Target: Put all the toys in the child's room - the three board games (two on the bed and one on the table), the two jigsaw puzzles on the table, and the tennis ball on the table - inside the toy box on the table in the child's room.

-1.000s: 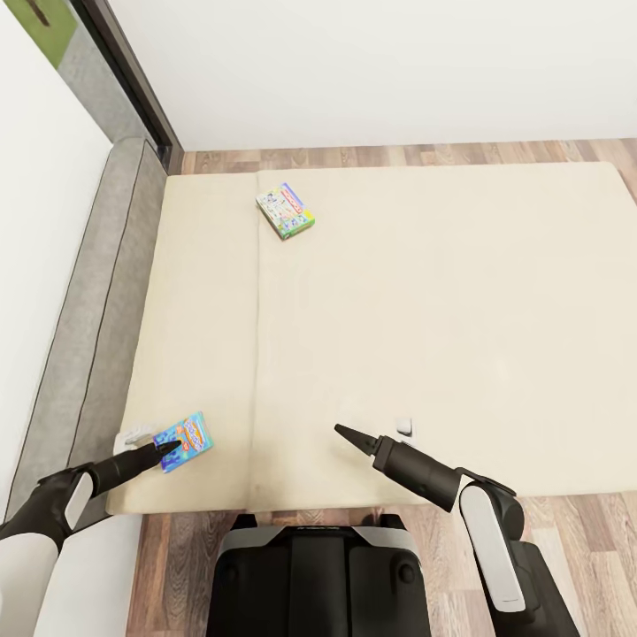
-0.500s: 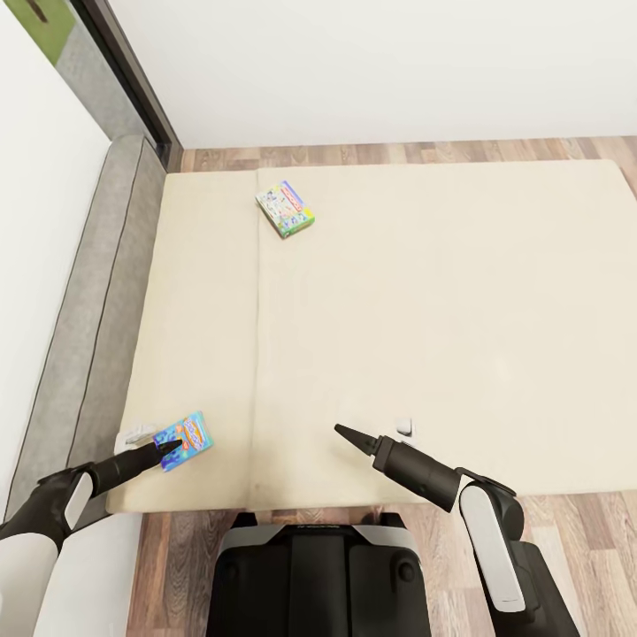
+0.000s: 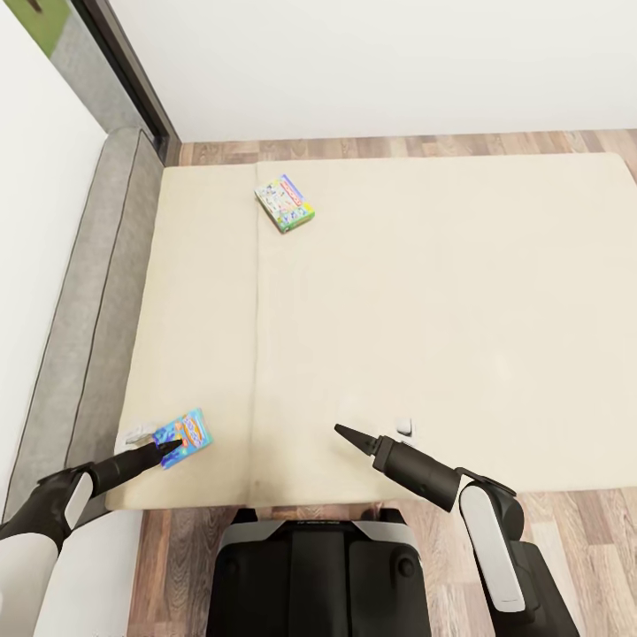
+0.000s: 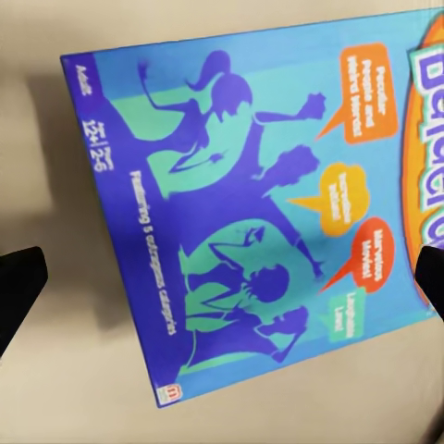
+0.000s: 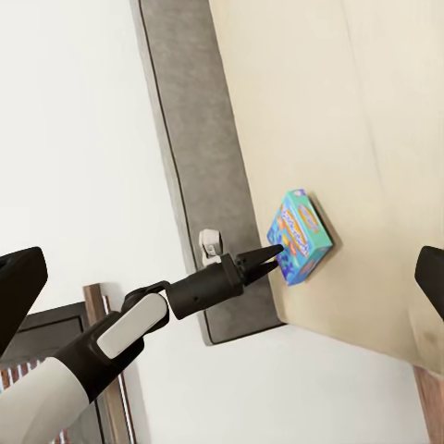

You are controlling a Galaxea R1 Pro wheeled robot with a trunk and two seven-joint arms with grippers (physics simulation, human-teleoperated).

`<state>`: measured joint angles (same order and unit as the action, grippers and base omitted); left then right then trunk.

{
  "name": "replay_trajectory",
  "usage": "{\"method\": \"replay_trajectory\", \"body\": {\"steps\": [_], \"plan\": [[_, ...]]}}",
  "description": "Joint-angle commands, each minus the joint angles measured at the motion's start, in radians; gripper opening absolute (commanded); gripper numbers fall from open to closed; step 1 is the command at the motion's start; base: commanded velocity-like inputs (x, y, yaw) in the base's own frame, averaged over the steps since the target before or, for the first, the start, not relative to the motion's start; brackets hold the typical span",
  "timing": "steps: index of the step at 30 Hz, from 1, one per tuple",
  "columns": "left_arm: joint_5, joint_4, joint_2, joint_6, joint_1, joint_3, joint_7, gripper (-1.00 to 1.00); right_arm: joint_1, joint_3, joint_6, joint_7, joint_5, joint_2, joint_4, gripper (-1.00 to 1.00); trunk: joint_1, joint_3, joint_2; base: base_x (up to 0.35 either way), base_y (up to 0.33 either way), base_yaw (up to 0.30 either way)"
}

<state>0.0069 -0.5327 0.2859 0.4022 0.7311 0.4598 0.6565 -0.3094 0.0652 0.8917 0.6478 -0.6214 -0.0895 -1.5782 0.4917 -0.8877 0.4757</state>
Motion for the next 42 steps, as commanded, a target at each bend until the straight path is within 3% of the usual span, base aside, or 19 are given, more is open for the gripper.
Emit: {"method": "replay_trajectory", "body": {"steps": [1,15,42], "plan": [[0.001,0.000,-0.001,0.009,0.001,0.005,0.005,1.00,0.000,0.002,0.006,0.005,0.002,-0.001,0.000,1.00,0.000,-0.002,0.001,0.000,0.000,0.000],[0.001,-0.001,-0.001,0.009,0.001,0.005,0.007,1.00,0.000,0.002,0.003,0.006,0.002,-0.001,0.000,1.00,0.000,-0.016,0.001,0.000,0.000,0.000],[0.001,-0.009,-0.002,0.009,0.001,0.003,0.009,1.00,0.000,-0.009,-0.028,0.004,0.001,0.000,0.000,1.00,0.000,-0.017,0.001,0.040,-0.043,0.000]]}}
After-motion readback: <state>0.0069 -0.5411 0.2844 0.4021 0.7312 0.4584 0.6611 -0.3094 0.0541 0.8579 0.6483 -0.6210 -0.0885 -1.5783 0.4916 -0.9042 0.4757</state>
